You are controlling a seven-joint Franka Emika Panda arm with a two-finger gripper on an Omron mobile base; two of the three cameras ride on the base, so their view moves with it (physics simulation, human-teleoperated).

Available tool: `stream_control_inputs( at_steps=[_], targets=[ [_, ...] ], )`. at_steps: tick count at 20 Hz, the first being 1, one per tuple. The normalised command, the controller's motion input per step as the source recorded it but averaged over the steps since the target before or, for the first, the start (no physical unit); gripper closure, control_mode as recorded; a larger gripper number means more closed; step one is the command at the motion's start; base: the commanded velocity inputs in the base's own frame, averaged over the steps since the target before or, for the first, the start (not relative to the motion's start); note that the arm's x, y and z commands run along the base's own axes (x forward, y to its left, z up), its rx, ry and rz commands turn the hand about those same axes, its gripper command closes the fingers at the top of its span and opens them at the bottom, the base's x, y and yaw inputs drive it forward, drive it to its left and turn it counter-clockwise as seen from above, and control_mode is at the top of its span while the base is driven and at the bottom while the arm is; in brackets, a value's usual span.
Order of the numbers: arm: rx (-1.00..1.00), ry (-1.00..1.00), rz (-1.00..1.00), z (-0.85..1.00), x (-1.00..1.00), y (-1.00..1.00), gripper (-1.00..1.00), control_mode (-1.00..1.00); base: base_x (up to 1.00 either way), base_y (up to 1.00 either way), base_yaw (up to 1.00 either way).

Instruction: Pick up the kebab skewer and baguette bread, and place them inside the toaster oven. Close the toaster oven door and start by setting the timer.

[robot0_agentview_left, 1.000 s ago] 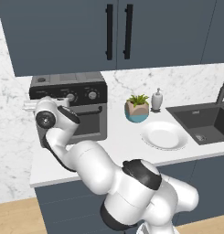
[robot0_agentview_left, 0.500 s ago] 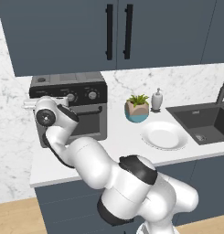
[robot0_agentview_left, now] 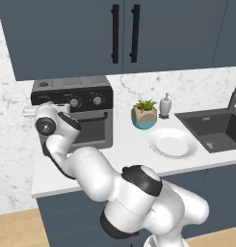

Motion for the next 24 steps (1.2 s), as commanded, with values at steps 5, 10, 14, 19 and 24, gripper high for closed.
stream_control_inputs(
  at_steps=[5, 10, 14, 19, 24],
  targets=[
    [0.03, 0.00, 0.03, 0.00, 0.14, -0.19, -1.00, -1.00, 0.00, 0.00, 0.00],
    [0.01, 0.00, 0.01, 0.00, 0.05, -0.05, -1.00, -1.00, 0.00, 0.00, 0.00],
    [0.00, 0.00, 0.00, 0.00, 0.01, 0.07, -1.00, -1.00, 0.00, 0.00, 0.00],
    [0.00, 0.00, 0.00, 0.00, 0.00, 0.03, -1.00, -1.00, 0.00, 0.00, 0.00],
    [0.00, 0.00, 0.00, 0.00, 0.00, 0.00, 1.00, -1.00, 0.00, 0.00, 0.00]
  ],
)
